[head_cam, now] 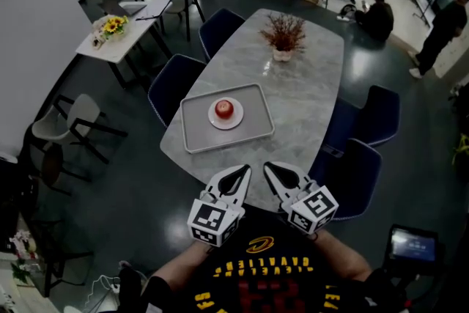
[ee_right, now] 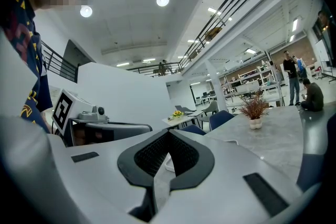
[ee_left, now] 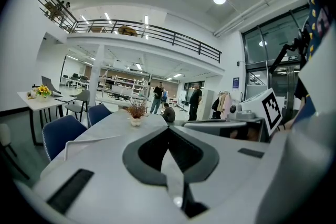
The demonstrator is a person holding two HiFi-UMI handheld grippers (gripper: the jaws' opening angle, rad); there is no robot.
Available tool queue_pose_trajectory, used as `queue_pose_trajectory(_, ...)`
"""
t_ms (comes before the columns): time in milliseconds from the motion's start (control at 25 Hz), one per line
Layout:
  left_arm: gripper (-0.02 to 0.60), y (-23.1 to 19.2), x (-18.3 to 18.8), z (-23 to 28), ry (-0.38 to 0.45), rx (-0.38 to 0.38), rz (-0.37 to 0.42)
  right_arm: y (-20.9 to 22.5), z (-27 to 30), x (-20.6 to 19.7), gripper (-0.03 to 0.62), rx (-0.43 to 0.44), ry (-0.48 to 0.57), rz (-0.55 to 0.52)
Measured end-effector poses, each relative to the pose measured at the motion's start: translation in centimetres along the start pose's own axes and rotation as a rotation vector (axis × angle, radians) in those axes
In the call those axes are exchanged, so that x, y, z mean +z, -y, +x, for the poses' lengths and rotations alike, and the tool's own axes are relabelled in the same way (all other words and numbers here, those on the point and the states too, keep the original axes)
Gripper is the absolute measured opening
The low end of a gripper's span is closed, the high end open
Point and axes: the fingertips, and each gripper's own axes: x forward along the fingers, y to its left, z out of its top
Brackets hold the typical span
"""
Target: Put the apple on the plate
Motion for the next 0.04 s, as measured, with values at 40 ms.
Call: queue_pose_trajectory(40,0.002,-0.07,0.0,-0.01,-0.002,0.002,-0.001,-0.01,0.08,-0.02,0.006,0.0,-0.001,0.0)
